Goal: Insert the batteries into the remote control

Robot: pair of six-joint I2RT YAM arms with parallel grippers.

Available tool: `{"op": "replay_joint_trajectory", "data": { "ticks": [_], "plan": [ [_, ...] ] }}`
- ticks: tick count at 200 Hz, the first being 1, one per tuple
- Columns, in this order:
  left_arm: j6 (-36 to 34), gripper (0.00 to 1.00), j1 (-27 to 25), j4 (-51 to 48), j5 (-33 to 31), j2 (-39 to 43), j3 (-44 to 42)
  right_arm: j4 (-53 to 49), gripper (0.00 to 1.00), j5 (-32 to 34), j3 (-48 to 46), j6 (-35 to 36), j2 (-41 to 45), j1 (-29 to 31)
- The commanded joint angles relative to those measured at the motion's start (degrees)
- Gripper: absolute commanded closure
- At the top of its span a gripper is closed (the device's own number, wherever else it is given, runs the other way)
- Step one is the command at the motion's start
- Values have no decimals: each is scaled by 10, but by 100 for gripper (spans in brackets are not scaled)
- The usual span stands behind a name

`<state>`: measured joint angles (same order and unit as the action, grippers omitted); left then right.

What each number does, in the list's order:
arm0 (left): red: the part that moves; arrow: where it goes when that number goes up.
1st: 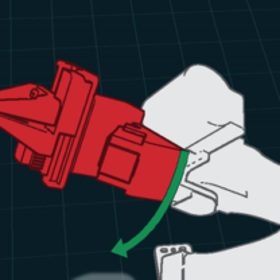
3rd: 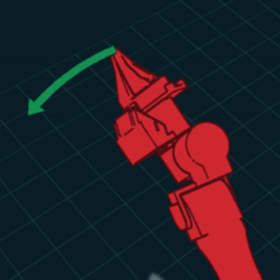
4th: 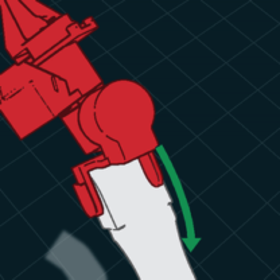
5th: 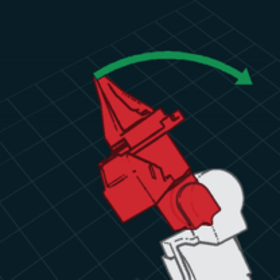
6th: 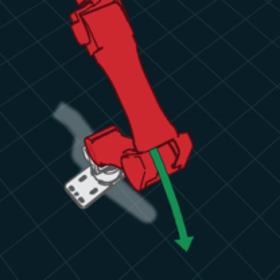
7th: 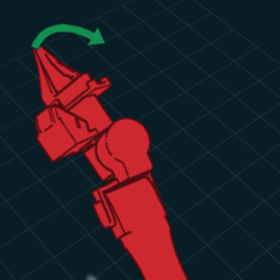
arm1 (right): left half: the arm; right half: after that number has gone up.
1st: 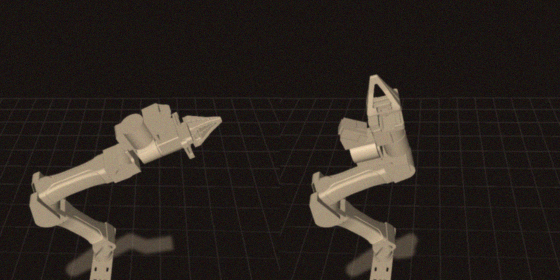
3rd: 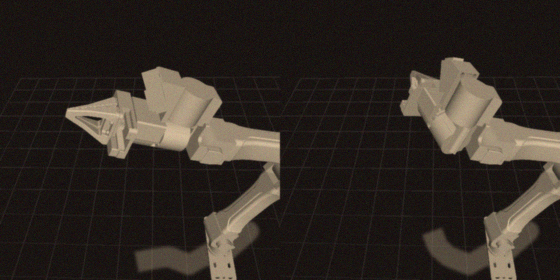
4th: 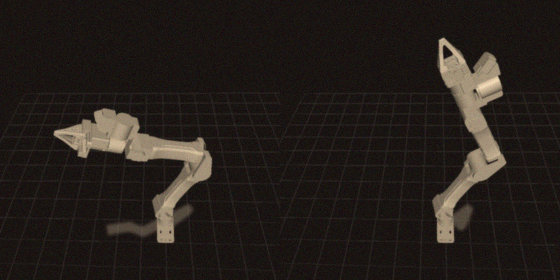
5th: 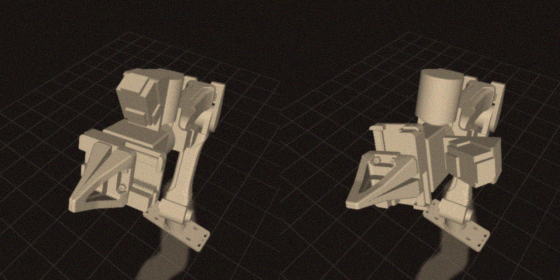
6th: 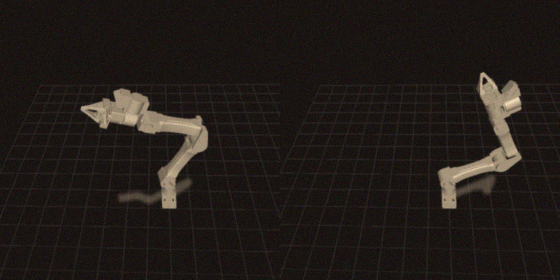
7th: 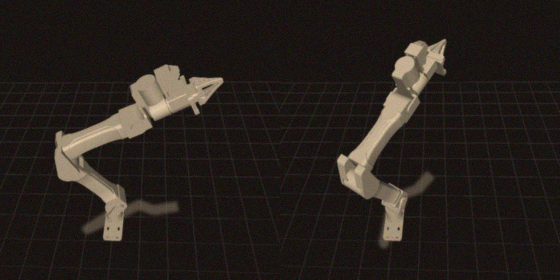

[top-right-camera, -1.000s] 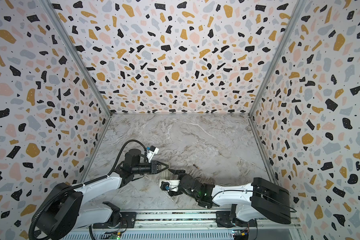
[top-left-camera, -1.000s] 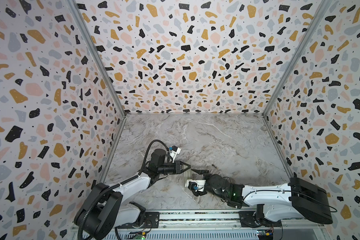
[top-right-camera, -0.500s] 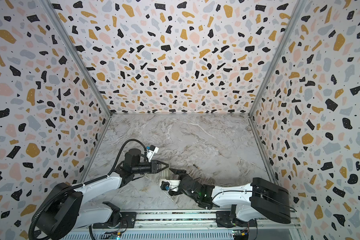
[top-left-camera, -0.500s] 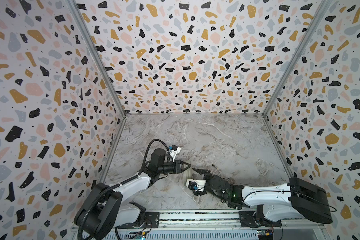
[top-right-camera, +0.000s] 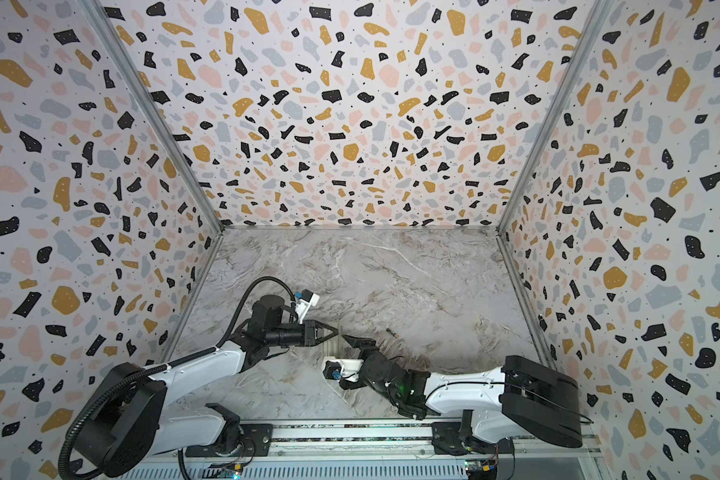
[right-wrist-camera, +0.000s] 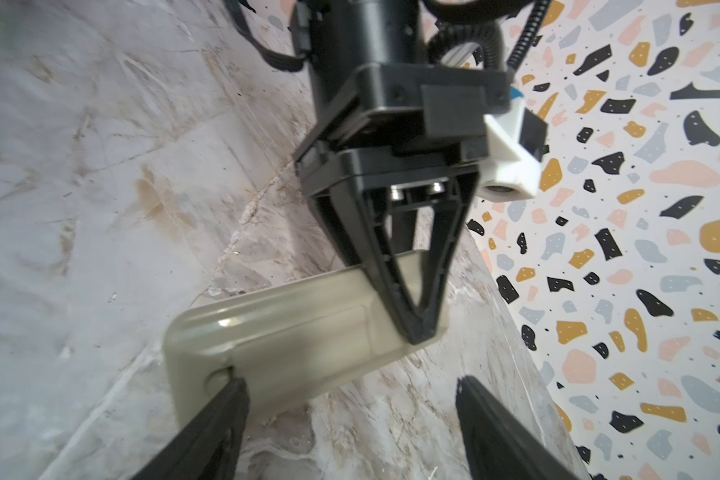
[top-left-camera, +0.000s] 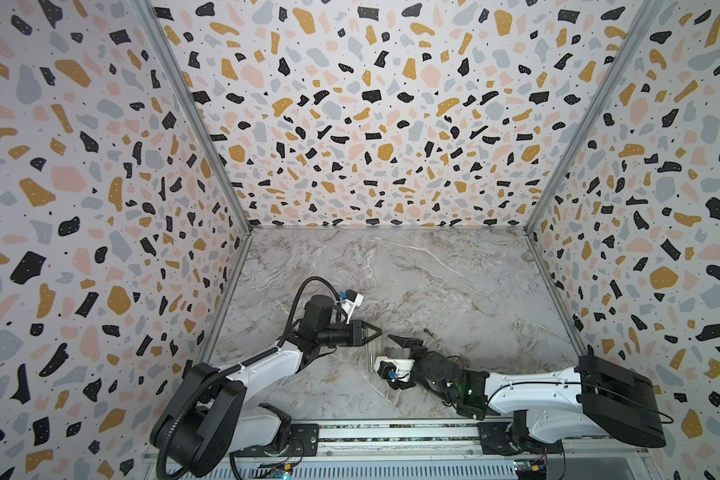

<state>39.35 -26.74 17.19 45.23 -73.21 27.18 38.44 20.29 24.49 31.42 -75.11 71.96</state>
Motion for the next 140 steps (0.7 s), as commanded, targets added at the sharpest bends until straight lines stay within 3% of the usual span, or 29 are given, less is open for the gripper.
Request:
{"op": "replay_joint_trajectory", "data": {
  "ticks": [1,63,101,140],
  "plan": [
    [-12,100,-6,-15,22,-3,8,27,19,27,-1,3,24,-3],
    [-18,100,-5,-24,19,0,13,25,18,-14,-15,2,43,5],
    [-22,100,-5,-24,19,1,15,-9,8,-83,-10,-16,42,5],
    [-21,100,-5,-39,19,2,15,-22,4,-97,5,-20,22,4]
  ]
}}
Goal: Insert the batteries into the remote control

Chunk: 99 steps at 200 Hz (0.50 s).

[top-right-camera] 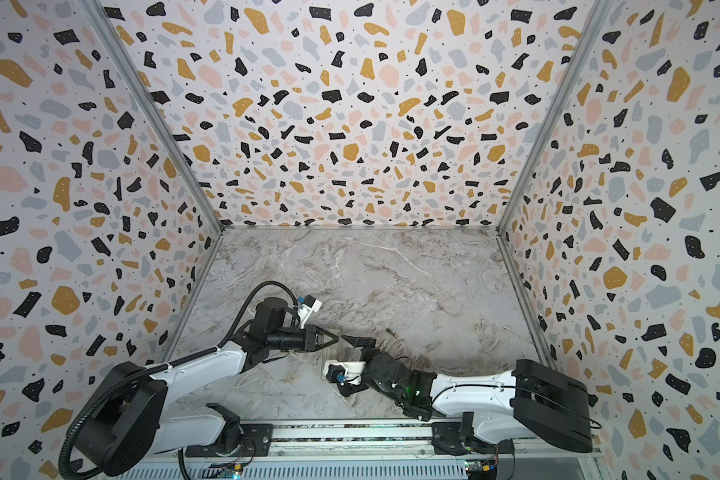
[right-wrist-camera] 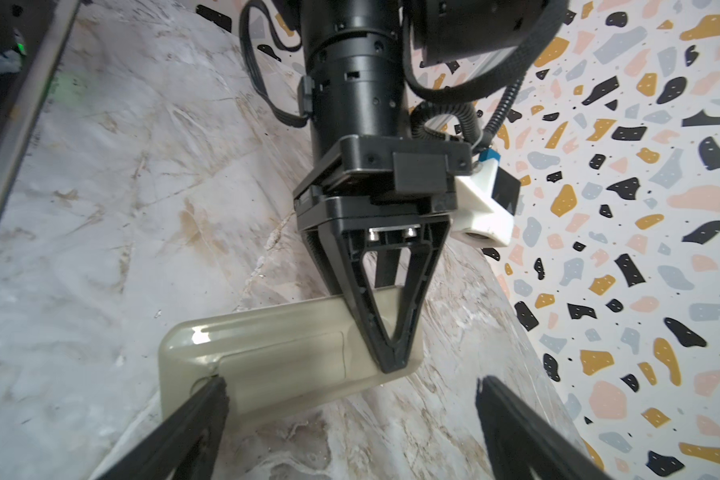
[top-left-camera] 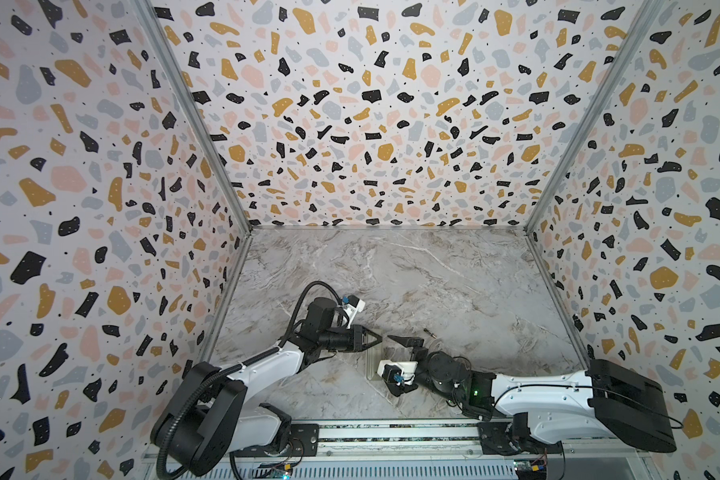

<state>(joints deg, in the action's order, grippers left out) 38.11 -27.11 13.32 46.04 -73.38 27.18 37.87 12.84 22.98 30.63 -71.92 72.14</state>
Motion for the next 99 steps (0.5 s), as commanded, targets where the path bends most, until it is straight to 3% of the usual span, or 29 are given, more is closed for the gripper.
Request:
{"op": "replay_joint_trajectory", "data": {
  "ticks": [1,99],
  "plan": [
    [-9,100,-1,-1,11,4,14,-17,4,-23,21,-12,-10,3],
    [-3,100,-2,7,16,3,8,-19,6,-5,47,-5,-53,3]
  ]
}}
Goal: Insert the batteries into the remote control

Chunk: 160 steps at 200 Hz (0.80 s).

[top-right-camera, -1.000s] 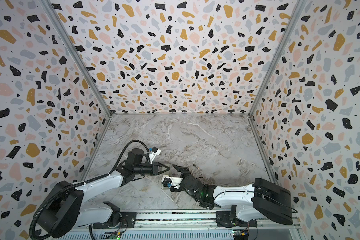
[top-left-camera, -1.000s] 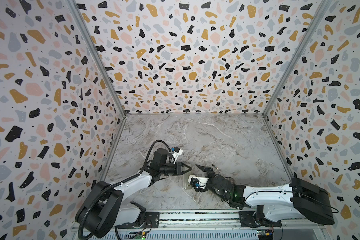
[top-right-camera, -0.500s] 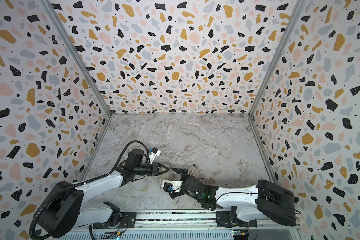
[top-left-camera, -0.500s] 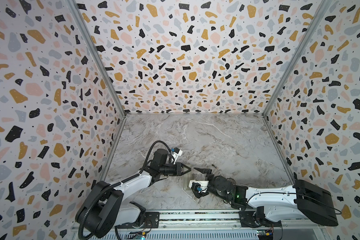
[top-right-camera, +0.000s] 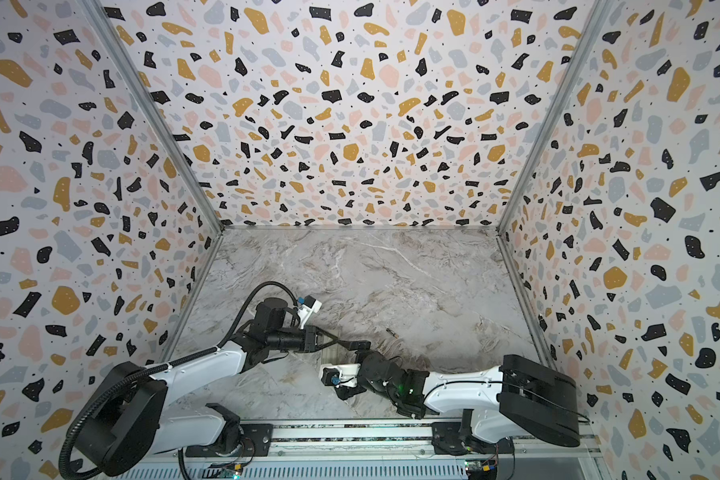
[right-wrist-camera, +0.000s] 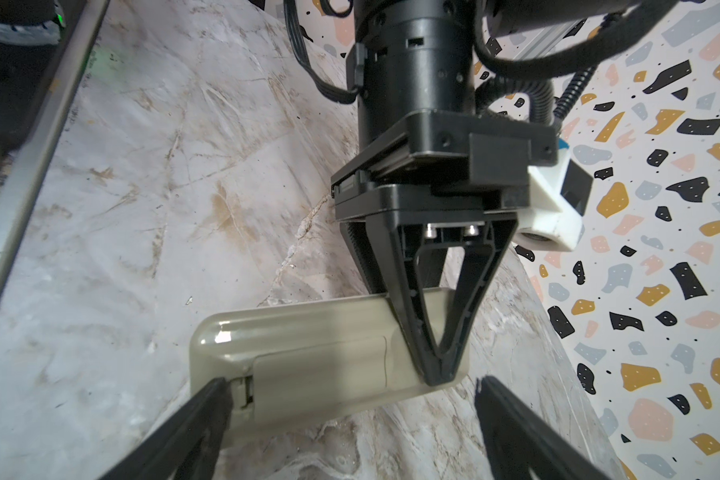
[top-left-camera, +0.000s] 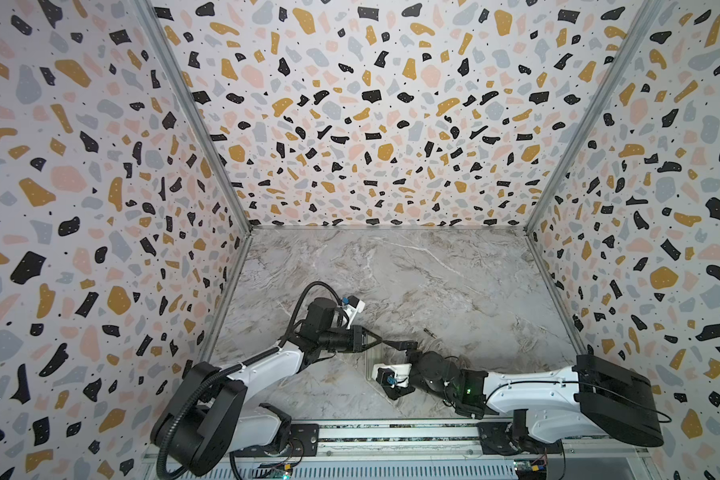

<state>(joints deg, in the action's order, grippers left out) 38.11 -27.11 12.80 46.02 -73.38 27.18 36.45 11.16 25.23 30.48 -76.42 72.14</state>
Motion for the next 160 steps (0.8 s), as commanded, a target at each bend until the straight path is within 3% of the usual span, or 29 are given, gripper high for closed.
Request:
{"op": "replay_joint_trajectory", "data": {
  "ticks": [1,54,112,160],
  "plan": [
    [-2,100,-2,12,16,3,8,-5,6,11,24,-4,-9,3],
    [0,100,-2,12,17,5,6,-5,7,36,26,4,-19,3],
    [-3,100,-2,25,15,1,7,20,12,110,20,6,-9,3],
    [-12,100,-2,20,7,1,9,35,12,118,8,3,13,3]
  ]
}}
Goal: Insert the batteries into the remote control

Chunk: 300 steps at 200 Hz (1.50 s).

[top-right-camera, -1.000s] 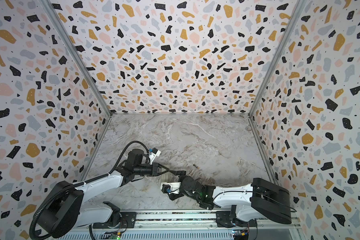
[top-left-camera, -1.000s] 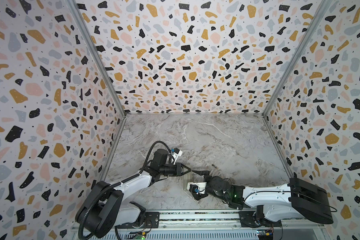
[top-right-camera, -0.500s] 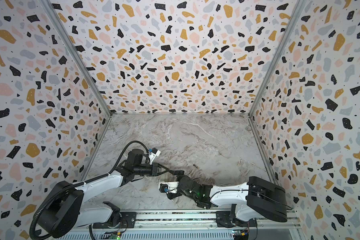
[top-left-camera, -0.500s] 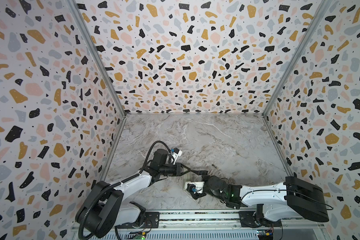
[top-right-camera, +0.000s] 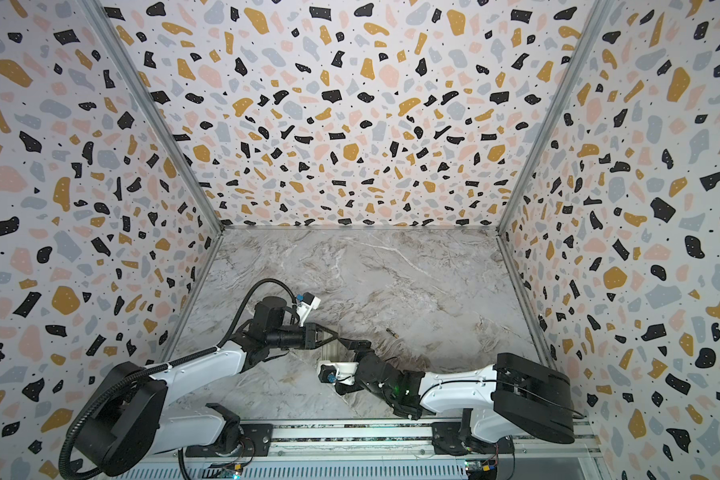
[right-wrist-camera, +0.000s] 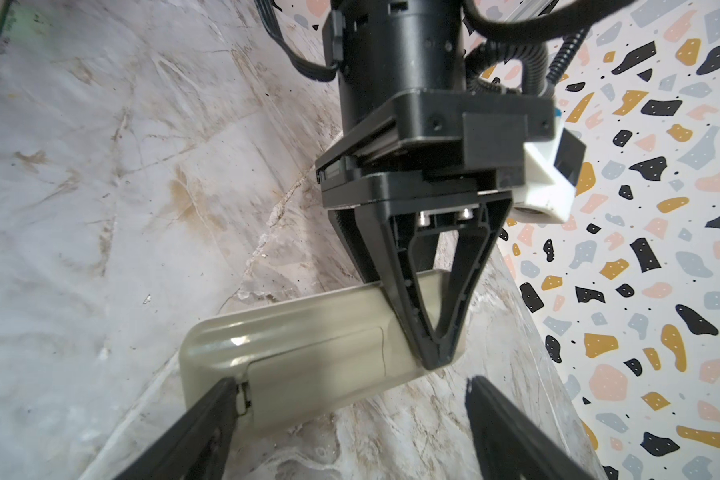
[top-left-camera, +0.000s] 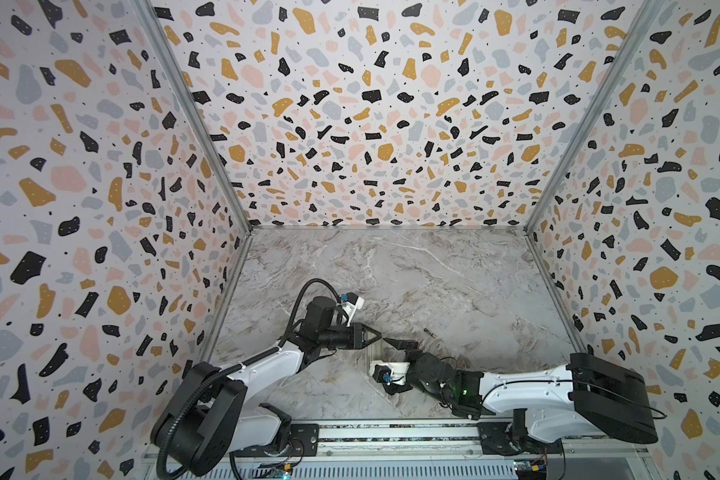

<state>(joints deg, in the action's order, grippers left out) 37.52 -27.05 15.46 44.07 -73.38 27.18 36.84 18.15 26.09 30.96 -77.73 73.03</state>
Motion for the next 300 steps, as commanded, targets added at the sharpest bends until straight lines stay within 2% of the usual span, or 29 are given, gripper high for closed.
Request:
{"op": "replay_joint_trajectory", "data": {
  "ticks": [1,193,300],
  "plan": [
    [-7,100,-3,-7,27,1,9,31,12,48,-1,-2,27,-6],
    [-20,100,-1,-38,14,0,17,32,12,21,-7,-5,32,-6],
    [-18,100,14,-40,6,0,23,26,7,4,1,-11,16,-6]
  ]
}}
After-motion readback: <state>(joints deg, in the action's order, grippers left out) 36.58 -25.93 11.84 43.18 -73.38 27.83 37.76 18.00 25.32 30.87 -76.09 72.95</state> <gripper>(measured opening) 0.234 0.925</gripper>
